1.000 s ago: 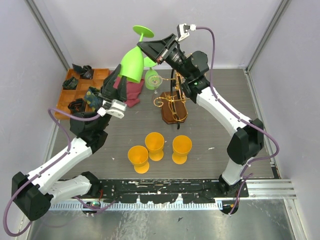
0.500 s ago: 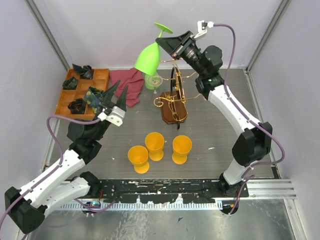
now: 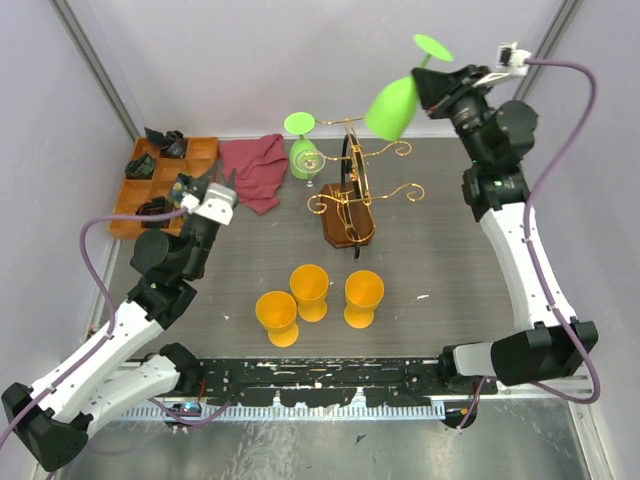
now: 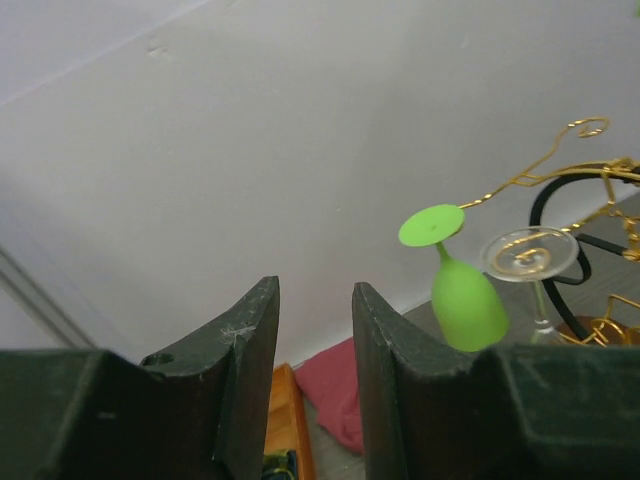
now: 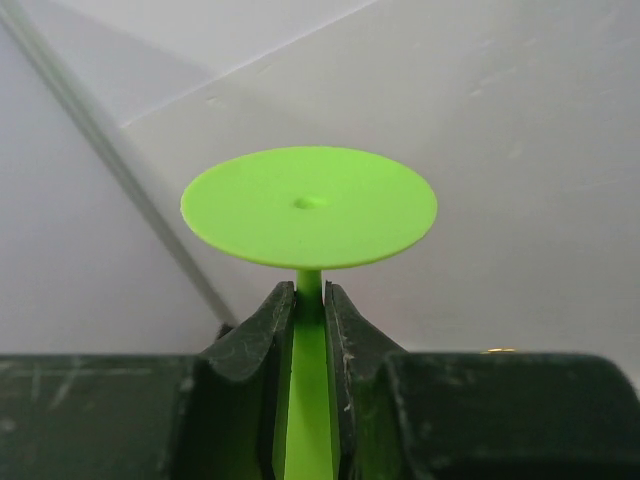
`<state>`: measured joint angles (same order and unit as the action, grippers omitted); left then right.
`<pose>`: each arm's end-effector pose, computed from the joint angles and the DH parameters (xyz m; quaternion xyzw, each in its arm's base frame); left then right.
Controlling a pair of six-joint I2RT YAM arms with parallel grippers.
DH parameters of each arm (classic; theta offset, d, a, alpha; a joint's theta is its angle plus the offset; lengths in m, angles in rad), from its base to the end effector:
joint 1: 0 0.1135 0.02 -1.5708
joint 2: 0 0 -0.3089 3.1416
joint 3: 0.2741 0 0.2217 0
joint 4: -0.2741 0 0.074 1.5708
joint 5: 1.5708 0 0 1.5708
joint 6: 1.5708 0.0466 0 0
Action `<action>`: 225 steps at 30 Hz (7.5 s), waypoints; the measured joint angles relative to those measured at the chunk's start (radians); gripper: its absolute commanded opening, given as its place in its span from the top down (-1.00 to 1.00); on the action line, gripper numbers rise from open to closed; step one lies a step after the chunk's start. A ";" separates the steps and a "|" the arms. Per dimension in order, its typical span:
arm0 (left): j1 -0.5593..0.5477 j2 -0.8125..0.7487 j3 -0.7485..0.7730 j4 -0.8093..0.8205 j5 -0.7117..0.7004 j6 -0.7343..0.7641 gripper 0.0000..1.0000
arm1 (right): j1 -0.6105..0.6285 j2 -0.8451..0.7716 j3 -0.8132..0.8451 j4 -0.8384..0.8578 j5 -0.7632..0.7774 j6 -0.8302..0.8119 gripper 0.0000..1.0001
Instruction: Place the wine glass upside down on the wine glass rack
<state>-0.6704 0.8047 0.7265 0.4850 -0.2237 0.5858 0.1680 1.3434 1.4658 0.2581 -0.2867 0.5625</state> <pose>0.1106 -0.0745 0.4265 0.2455 0.4968 0.0262 0.8320 0.2591 0.0573 0.5441 -0.0073 0.5673 0.3675 0.7369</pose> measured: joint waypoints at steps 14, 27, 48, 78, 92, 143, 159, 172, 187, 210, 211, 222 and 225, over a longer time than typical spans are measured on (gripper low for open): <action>0.003 0.113 0.190 -0.222 -0.236 -0.134 0.11 | -0.337 -0.046 -0.175 -0.022 0.030 -0.312 0.99; 0.046 0.142 0.190 -0.238 -0.248 -0.150 0.09 | -0.410 0.067 -0.401 0.281 -0.288 -0.431 0.99; 0.173 0.282 0.209 -0.176 -0.192 -0.162 0.09 | -0.441 0.677 -0.307 1.204 -0.663 0.116 0.94; 0.245 0.389 0.215 -0.147 -0.190 -0.180 0.10 | -0.303 0.896 -0.031 1.242 -0.732 0.096 0.94; 0.251 0.418 0.245 -0.138 -0.197 -0.190 0.10 | -0.245 0.921 0.018 1.237 -0.745 0.086 0.92; 0.265 0.416 0.244 -0.147 -0.221 -0.198 0.10 | -0.212 0.920 0.019 0.990 -0.531 -0.192 0.99; 0.269 0.371 0.202 -0.151 -0.220 -0.225 0.10 | -0.227 0.895 -0.048 1.132 -0.602 -0.058 0.95; 0.269 0.307 0.163 -0.159 -0.220 -0.244 0.10 | -0.223 0.852 -0.141 1.159 -0.586 -0.053 0.15; 0.269 0.275 0.148 -0.192 -0.220 -0.254 0.08 | -0.326 0.750 -0.322 1.154 -0.563 -0.053 0.12; 0.269 0.271 0.216 -0.439 0.237 -0.351 -0.85 | -0.380 0.082 -0.151 -0.241 -0.217 -0.460 -0.50; 0.269 0.272 0.220 -0.452 0.267 -0.356 -0.87 | -0.380 0.061 -0.133 -0.302 -0.208 -0.451 -0.50; 0.269 0.307 0.251 -0.537 0.429 -0.448 -0.92 | -0.198 -0.145 -0.103 -0.769 -0.077 -0.372 -0.49; 0.269 0.305 0.279 -0.610 0.486 -0.485 -0.88 | -0.064 -0.206 -0.104 -0.897 -0.011 -0.370 -0.48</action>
<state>-0.4019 1.1099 1.0058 -0.1249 0.2619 0.1009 0.1040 1.1370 1.3621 -0.6392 -0.2981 0.1921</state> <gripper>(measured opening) 0.956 0.746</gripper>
